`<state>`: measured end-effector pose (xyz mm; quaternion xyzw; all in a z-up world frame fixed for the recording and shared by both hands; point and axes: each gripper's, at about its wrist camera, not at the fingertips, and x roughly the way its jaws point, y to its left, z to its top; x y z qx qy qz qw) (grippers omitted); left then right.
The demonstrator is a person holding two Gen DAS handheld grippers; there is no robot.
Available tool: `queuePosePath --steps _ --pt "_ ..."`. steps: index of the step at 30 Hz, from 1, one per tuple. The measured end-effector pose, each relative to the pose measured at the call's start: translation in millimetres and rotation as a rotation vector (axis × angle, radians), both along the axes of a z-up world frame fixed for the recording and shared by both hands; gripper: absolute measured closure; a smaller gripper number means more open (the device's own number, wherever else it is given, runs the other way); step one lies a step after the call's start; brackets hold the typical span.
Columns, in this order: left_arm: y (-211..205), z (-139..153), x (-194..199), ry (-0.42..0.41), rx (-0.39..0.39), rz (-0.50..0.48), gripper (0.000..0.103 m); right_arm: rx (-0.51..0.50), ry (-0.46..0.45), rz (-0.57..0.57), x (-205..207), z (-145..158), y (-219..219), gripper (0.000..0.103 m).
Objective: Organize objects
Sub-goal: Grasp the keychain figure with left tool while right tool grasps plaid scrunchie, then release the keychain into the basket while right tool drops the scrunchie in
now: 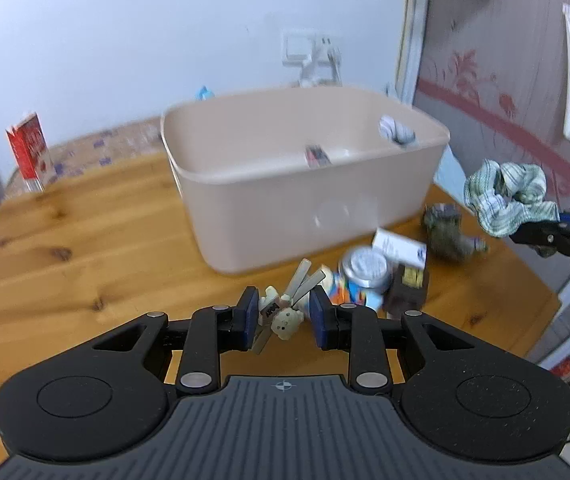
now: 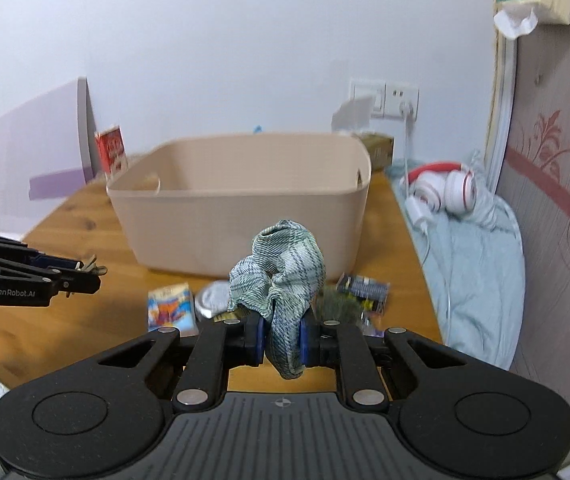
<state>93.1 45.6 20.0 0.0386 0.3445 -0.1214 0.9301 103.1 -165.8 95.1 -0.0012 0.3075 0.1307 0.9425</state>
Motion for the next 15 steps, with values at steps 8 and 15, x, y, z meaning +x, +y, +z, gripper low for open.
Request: queuePosePath --steps 8,15 --pt "4 41 6 -0.107 -0.024 0.015 0.075 0.035 -0.083 -0.023 8 29 -7 0.088" --pt "3 66 30 -0.168 -0.026 0.04 0.075 0.049 -0.135 -0.033 28 49 -10 0.088"
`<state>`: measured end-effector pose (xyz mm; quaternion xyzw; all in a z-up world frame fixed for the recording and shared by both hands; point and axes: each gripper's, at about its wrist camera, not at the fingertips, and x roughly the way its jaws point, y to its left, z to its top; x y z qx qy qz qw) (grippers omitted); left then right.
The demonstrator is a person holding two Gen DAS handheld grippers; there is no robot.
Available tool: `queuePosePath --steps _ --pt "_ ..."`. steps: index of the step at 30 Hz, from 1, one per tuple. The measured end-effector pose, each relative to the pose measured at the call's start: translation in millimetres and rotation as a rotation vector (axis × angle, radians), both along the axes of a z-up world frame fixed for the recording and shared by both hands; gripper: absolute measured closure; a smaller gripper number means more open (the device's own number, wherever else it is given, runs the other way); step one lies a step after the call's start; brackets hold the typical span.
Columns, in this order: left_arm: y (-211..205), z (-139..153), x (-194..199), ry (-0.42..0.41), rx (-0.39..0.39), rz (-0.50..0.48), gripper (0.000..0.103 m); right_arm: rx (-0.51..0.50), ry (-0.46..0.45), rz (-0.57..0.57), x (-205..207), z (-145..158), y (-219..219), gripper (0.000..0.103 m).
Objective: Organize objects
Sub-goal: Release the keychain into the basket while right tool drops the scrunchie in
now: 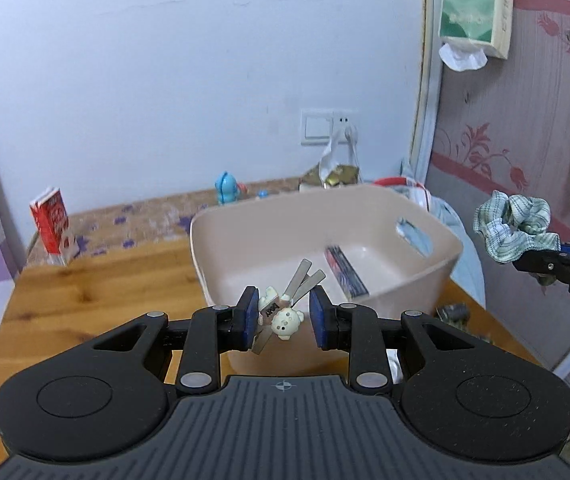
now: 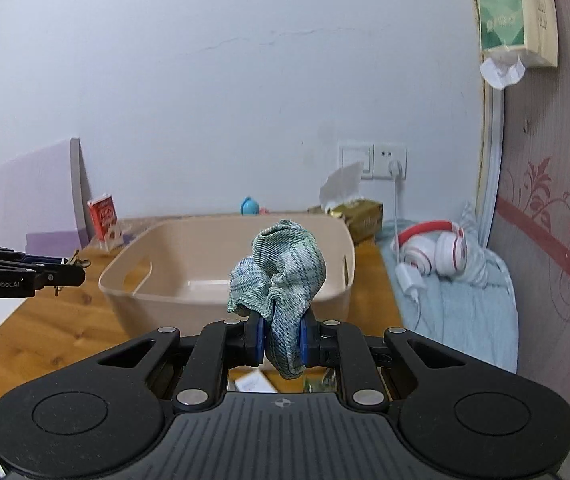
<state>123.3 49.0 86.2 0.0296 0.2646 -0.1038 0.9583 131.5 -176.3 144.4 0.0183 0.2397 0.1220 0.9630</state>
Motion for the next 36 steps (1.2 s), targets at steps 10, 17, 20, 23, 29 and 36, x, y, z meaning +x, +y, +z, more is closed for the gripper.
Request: queuePosePath --steps 10,17,20,23,29,36 --pt "-19 5 61 0.019 0.015 -0.002 0.075 -0.012 -0.028 -0.007 42 13 2 0.088" --pt "-31 -22 107 0.124 0.03 -0.001 0.075 -0.048 -0.006 0.01 73 6 13 0.088" --pt "-35 -35 123 0.169 0.036 0.01 0.075 -0.059 0.022 0.01 88 -3 17 0.088" --pt "-38 -47 136 0.221 0.043 0.009 0.075 -0.063 0.06 0.01 102 -14 18 0.088" --pt "-44 -67 148 0.287 0.063 0.007 0.073 -0.103 0.134 0.025 121 -37 24 0.087" --pt "-41 -61 137 0.239 0.039 0.033 0.034 -0.106 0.142 0.015 123 -41 22 0.056"
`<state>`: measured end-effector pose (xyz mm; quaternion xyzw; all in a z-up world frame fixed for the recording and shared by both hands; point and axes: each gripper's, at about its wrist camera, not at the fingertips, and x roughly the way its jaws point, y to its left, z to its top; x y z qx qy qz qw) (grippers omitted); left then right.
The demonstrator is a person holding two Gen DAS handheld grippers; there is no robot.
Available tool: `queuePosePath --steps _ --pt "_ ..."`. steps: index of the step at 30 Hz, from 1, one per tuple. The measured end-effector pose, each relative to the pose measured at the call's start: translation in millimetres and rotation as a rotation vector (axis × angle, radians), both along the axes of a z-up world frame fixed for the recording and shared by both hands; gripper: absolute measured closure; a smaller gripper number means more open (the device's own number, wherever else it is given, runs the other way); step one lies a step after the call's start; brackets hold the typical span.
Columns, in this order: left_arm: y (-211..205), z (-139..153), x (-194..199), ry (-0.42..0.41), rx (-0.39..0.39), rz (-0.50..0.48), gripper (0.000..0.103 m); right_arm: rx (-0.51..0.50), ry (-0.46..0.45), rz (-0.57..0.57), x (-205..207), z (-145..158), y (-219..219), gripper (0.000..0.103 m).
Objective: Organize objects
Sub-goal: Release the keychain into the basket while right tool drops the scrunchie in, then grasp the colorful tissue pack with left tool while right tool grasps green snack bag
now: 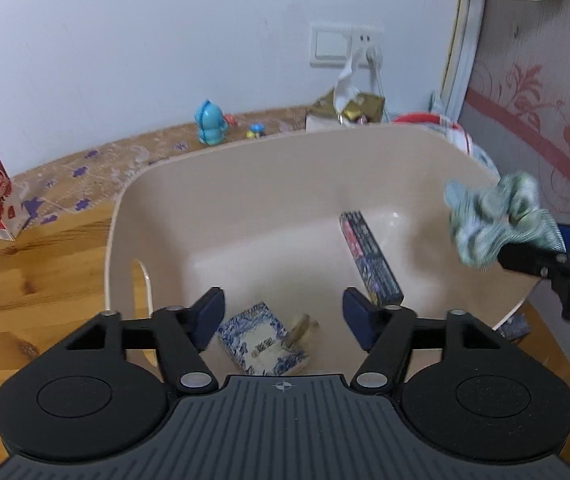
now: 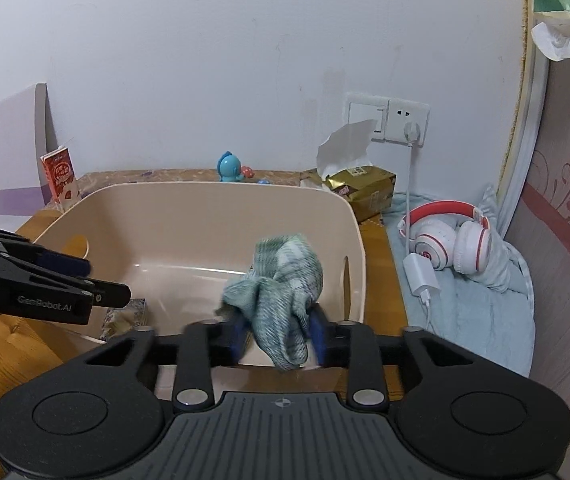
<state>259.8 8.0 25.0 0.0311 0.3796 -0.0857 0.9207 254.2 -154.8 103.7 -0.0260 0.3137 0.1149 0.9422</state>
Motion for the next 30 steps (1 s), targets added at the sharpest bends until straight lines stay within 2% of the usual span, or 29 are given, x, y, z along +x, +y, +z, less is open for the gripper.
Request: queuePosePath --steps 2,4,7,11,12,13,15,23,30 --pt "2 6 -5 -0.014 -0.006 0.006 0.032 0.007 -0.006 0.0 -6 3 -1 0.053" --pt "2 13 -13 -0.037 0.001 0.014 0.027 0.015 -0.014 0.002 -11 7 -2 0.044" --pt "5 23 -26 -0.07 0.006 0.018 0.025 0.021 -0.038 0.005 -25 17 -3 0.034" --pt "11 33 -46 -0.096 -0.014 0.026 0.021 0.025 -0.058 0.014 -42 26 -5 0.023" --pt "12 34 -52 -0.099 -0.019 0.028 0.018 0.023 -0.06 0.016 -46 28 -6 0.019" --pt "13 34 -57 -0.1 -0.021 0.027 0.017 0.018 -0.06 0.017 -51 29 -8 0.013" --pt "14 34 -68 -0.108 -0.024 0.025 0.017 0.01 -0.062 0.018 -60 29 -11 0.006" --pt "13 23 -108 -0.118 -0.026 0.017 0.013 -0.038 -0.009 0.024 -87 10 -25 0.0" --pt "3 -5 -127 -0.071 0.005 -0.023 0.013 -0.083 0.068 0.013 -90 -19 -36 0.0"
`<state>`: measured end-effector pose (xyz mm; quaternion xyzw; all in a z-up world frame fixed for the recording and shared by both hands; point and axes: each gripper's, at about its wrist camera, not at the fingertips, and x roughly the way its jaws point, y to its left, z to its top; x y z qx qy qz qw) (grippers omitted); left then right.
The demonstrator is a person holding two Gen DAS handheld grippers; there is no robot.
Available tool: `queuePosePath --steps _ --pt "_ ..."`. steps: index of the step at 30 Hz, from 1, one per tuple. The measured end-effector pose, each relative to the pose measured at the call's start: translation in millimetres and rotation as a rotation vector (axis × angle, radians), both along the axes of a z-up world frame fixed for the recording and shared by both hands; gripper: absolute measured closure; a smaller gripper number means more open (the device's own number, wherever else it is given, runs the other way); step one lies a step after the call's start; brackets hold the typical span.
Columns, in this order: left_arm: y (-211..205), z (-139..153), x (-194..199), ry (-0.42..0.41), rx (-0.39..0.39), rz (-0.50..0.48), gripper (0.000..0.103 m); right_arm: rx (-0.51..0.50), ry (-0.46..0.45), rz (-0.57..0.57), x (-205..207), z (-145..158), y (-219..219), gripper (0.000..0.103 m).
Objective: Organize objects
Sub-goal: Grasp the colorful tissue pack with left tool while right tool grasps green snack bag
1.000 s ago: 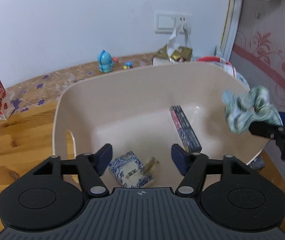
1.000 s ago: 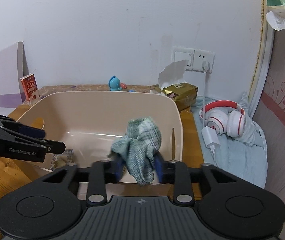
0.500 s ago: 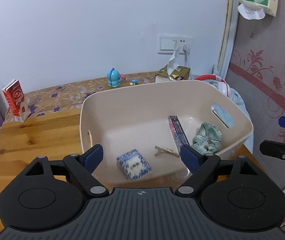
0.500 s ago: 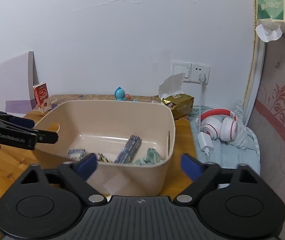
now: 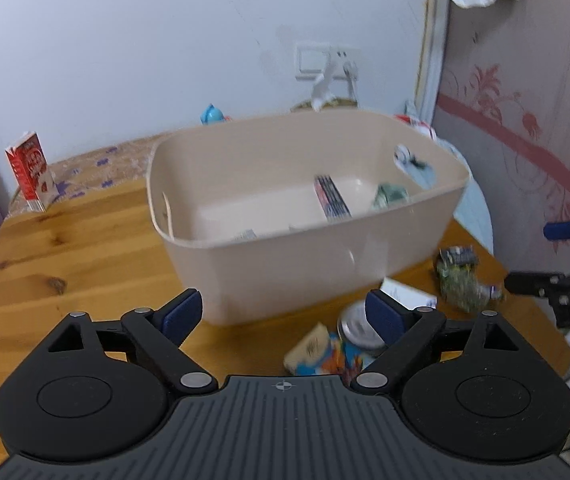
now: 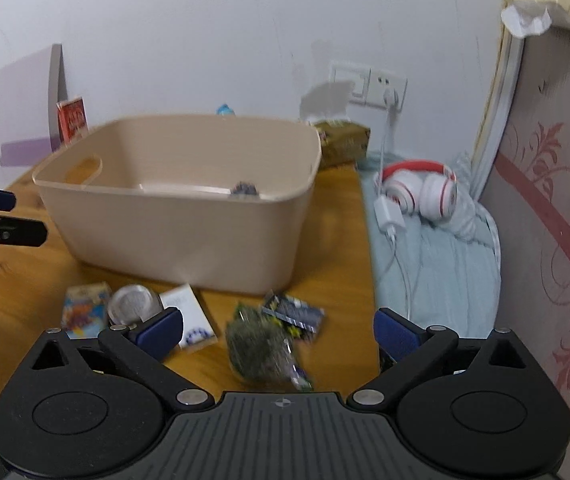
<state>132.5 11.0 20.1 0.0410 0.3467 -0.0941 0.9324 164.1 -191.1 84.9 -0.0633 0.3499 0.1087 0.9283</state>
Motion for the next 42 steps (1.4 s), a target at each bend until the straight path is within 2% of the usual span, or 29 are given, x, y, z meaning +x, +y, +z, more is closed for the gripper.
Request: queuePosePath --steps 9,16,23,27,29,31,32,33,34,42 --pt "-2 -47 -4 0.1 -0.018 -0.051 0.013 -0.017 0.057 -0.006 1 -34 -3 0.0" --pt "-5 -68 4 0.152 -0.01 -0.1 0.013 -0.041 0.082 0.001 10 -56 2 0.0" --pt "-10 -83 21 0.165 -0.019 -0.125 0.013 -0.01 0.087 -0.005 21 -69 3 0.0" --pt "-8 -87 28 0.161 -0.042 -0.109 0.014 0.018 0.074 0.01 26 -73 4 0.012" --pt "-7 -87 30 0.145 -0.041 -0.102 0.02 0.035 0.089 0.016 30 -75 4 0.018" --pt "-6 -87 31 0.132 -0.028 -0.099 0.03 0.029 0.085 0.019 31 -78 7 0.031" --pt "-6 -87 31 0.128 -0.024 -0.099 0.031 0.021 0.075 0.028 30 -78 10 0.035" --pt "-5 -87 31 0.128 -0.024 -0.101 0.031 0.028 0.073 0.037 29 -77 11 0.046" --pt "-5 -87 31 0.128 -0.025 -0.102 0.032 0.031 0.071 0.04 29 -77 13 0.053" --pt "-3 -85 27 0.122 -0.013 -0.1 0.035 0.019 0.071 0.041 24 -75 20 0.059"
